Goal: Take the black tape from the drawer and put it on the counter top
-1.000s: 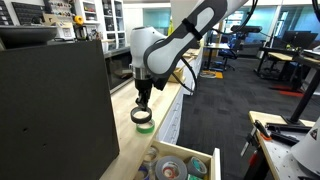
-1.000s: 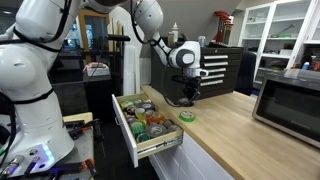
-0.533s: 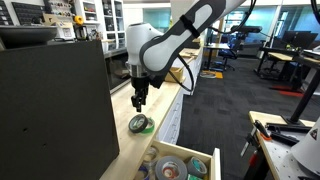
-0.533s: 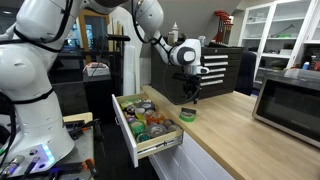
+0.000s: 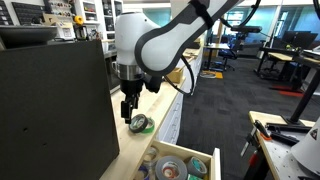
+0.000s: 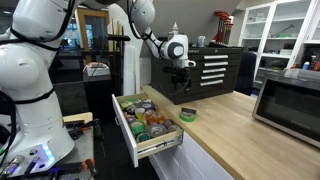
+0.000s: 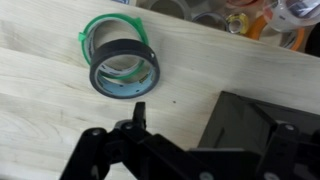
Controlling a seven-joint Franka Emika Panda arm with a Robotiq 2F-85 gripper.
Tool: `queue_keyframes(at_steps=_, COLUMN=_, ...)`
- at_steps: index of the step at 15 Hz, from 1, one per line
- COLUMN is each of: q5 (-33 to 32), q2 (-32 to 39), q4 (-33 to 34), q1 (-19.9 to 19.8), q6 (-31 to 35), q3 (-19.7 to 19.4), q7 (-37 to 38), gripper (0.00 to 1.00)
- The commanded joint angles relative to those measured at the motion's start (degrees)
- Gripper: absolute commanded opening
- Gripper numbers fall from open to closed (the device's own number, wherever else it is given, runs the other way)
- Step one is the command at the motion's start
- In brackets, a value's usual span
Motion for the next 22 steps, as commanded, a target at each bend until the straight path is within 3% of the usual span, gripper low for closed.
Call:
queue_keyframes(at_steps=1, q5=-0.16, q2=-6.38, q4=-7.05, q1=1.99, q6=1.27, q3=0.23, q7=0.60, gripper=1.00)
queue_keyframes(at_steps=6, q5=0.18, q2=-11.58, q4=-12.46, q1=3.25, q6=-0.73, q3=0.60, q7=1.62, gripper=1.00)
queue_keyframes(at_steps=11, q5=3.65, q2=-15.69, q4=-19.85, q1=3.52, q6=0.41, q3=3.40, q7=1.58, gripper=1.00)
queue_keyframes(at_steps=18, q5=4.09, q2=-20.38, q4=-29.30, q1=7.34, q6=1.15, q3=6.43, q7=6.82, gripper=1.00)
queue_keyframes(at_steps=19, q5=4.55, q2=-16.47, q4=-24.84, q1=6.40, q6=0.09, q3=6.18, q7=4.00, gripper=1.00)
queue_keyframes(at_steps=22, q5=4.54, q2=-16.57, q4=-25.22, q1=6.78, q6=0.09, q3=6.36, q7=4.26, gripper=1.00)
